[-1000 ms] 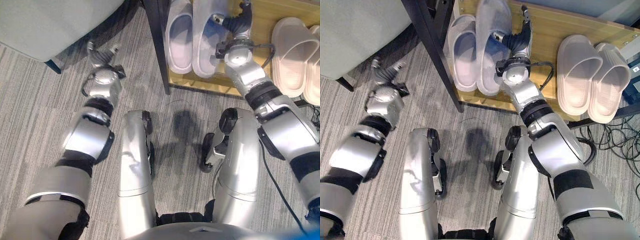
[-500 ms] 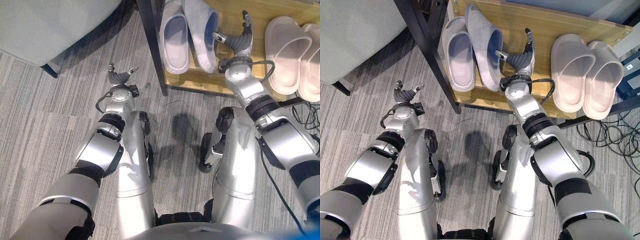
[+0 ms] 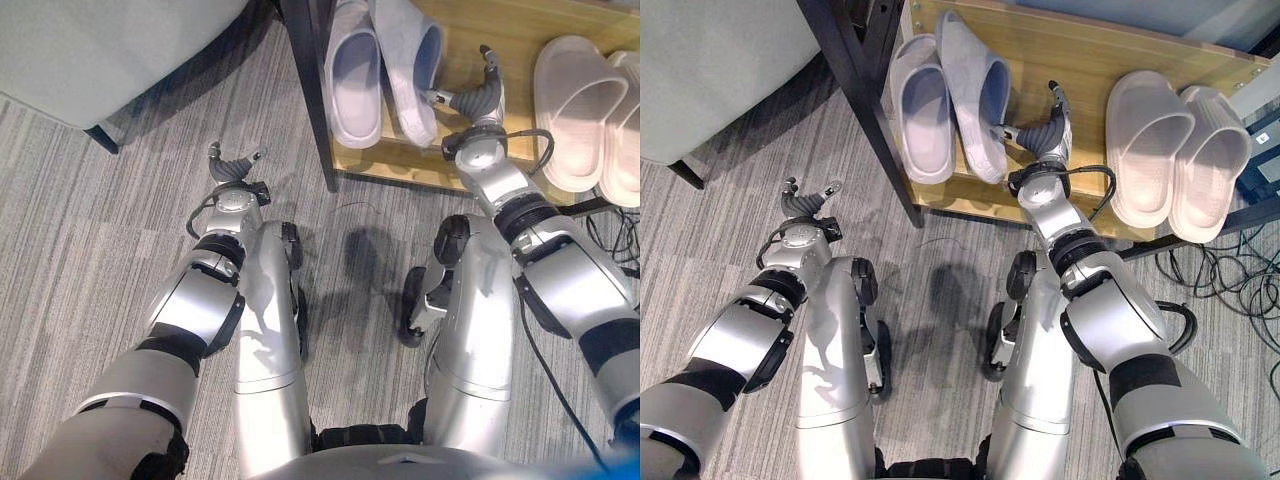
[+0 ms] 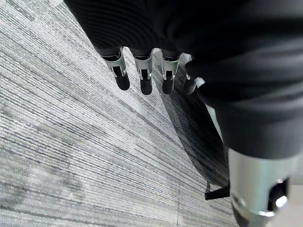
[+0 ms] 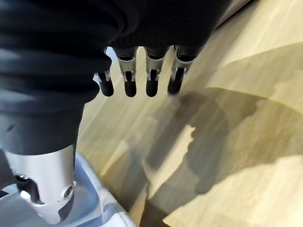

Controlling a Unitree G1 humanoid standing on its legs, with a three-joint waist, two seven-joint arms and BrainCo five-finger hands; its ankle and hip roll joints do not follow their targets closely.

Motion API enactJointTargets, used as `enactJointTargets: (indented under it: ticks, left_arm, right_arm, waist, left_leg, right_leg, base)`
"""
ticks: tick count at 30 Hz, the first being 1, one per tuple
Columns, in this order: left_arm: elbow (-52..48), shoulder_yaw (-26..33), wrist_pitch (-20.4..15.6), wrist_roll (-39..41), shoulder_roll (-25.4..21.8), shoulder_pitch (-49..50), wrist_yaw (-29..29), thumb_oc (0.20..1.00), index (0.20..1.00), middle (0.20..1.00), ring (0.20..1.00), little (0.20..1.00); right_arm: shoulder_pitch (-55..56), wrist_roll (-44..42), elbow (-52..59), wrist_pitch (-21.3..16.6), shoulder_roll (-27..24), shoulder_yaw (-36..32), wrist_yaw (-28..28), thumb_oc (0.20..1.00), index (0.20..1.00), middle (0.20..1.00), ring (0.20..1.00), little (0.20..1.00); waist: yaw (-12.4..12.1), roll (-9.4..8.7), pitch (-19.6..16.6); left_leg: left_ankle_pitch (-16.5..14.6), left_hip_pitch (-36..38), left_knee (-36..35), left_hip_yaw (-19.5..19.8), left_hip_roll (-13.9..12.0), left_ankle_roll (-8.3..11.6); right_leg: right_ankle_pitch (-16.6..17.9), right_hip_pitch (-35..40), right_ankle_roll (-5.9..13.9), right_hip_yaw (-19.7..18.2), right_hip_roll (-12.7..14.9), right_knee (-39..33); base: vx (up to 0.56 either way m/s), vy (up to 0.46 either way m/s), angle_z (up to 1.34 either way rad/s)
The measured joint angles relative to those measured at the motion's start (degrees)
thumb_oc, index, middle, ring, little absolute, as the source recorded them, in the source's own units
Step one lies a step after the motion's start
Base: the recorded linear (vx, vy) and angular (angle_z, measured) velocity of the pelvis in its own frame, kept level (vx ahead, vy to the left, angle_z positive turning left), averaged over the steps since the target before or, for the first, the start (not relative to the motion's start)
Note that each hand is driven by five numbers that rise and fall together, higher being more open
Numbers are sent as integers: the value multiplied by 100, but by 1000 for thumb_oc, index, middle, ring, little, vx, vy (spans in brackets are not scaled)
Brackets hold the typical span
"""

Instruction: Arrange the slippers neatly on the shoe rack.

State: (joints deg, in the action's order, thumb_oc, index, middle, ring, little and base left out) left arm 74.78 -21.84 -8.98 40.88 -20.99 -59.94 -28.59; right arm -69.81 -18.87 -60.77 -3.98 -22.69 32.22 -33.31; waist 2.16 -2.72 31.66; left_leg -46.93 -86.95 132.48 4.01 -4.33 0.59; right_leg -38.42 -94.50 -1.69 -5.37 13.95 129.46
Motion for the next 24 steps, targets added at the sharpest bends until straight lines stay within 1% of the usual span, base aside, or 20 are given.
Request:
enactJointTargets:
  ticks: [7,10,15,16,19,24]
  left_arm:
    - [97,4,-18,0,-7,76,200,1000,1000,1000,1000,1000]
    - [143,5,-27,0,-14,109,203,1000,1000,1000,1000,1000]
    - [120,197,-45,8,-14,171,209,1000,1000,1000,1000,1000]
    - [-14,236,-130,12,-17,254,213,1000,1000,1000,1000,1000]
    - [-153,382,-169,8,-21,332,221,1000,1000,1000,1000,1000]
    - [-147,382,-169,5,-32,393,249,1000,1000,1000,1000,1000]
  right_arm:
    - [-25,-8,-114,-26,-3,0,52,1000,1000,1000,1000,1000]
    - [-25,-7,-115,-27,-6,-1,51,1000,1000,1000,1000,1000]
    - [-26,-9,-105,-31,-8,-6,51,1000,1000,1000,1000,1000]
    - [-27,-11,-90,-33,-9,-23,50,1000,1000,1000,1000,1000]
    - [-26,-14,57,-114,-10,-39,49,1000,1000,1000,1000,1000]
    - [-26,-15,98,-153,-43,-39,45,1000,1000,1000,1000,1000]
  waist:
    - [-28,0,0]
    - [-34,0,0]
    - [-35,2,-1]
    - [-34,3,-2]
    - [-63,4,-2]
    - [-163,4,-2]
  left_leg:
    - [0,-1,-15,0,12,0]
    - [0,-1,-15,-1,19,0]
    - [0,-3,-16,0,21,0]
    - [-1,-2,-22,-1,25,2]
    - [-3,-1,-19,-11,35,7]
    - [-10,-1,-12,-3,44,22]
  right_leg:
    - [-16,4,0,-2,10,0]
    - [-18,2,-2,-2,11,1]
    - [-23,0,-1,-3,9,2]
    - [-33,0,11,-8,10,4]
    - [-61,-18,-15,-23,11,43]
    - [-93,-38,-49,-23,12,74]
  base:
    - [2,0,1]
    - [0,0,0]
    - [6,2,0]
    - [0,0,0]
    - [11,13,4]
    - [0,0,0]
